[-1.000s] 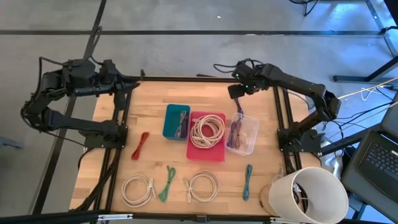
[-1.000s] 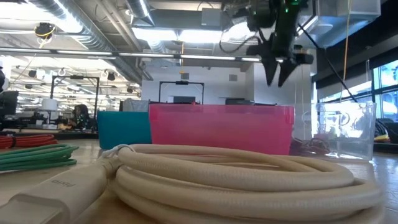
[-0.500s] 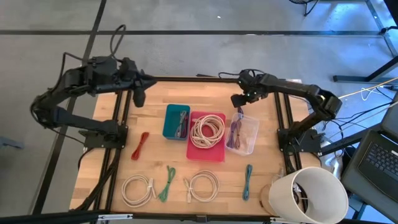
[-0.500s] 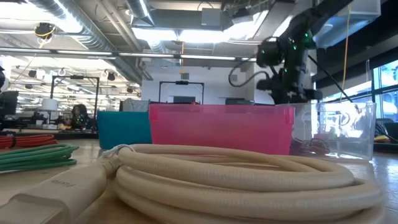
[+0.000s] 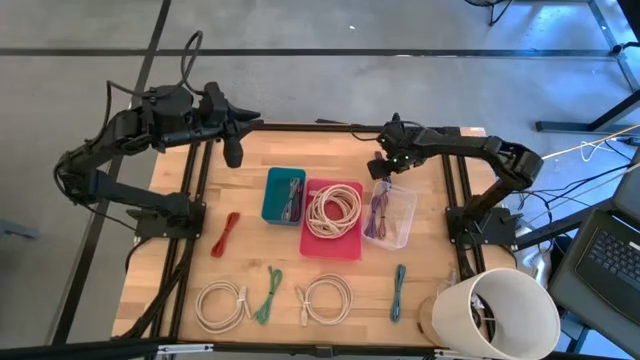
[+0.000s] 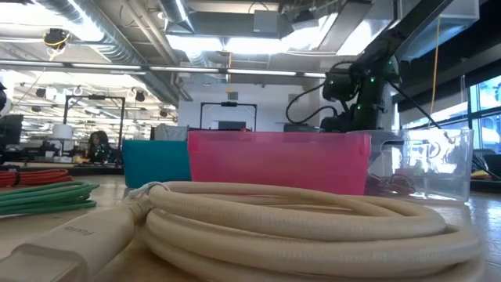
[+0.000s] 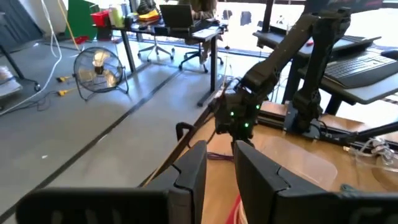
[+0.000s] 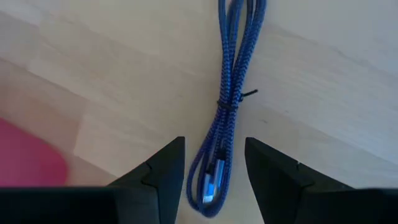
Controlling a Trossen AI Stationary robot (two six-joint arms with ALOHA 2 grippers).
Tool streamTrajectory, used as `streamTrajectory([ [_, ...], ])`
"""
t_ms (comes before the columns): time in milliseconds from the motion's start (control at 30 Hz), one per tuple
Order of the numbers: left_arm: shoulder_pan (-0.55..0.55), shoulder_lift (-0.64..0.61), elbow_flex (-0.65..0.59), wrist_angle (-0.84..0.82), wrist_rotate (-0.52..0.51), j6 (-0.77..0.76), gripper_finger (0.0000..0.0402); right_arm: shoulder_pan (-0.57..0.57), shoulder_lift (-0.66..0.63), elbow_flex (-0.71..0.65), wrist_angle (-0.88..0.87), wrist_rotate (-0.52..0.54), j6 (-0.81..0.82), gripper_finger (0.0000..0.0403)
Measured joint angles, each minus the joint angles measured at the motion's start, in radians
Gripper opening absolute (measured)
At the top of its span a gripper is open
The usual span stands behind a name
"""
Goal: Pick & Place USB Port
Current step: Put the purple and black charger cable into the sky blue bin
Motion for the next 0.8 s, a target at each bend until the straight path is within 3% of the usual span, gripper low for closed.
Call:
streamTrajectory([
  [367,0.0,0.0,0.0,0.0,-0.003,0.0,0.0075,0.0,0.104,0.002,0.032,0.005,-0.01,0.0157],
  [500,0.0,0.0,0.0,0.0,-0.004,0.0,0.0075,0.0,0.103,0.002,0.029,0.016,-0.02,0.0116],
  [667,0.0,0.0,0.0,-0.001,-0.004,0.0,0.0075,-0.001,0.103,0.001,0.029,0.022,-0.037,0.0027],
  [800,0.0,0.0,0.0,-0.001,-0.004,0.0,0.0075,0.0,0.104,0.002,0.053,0.015,-0.049,0.0017],
])
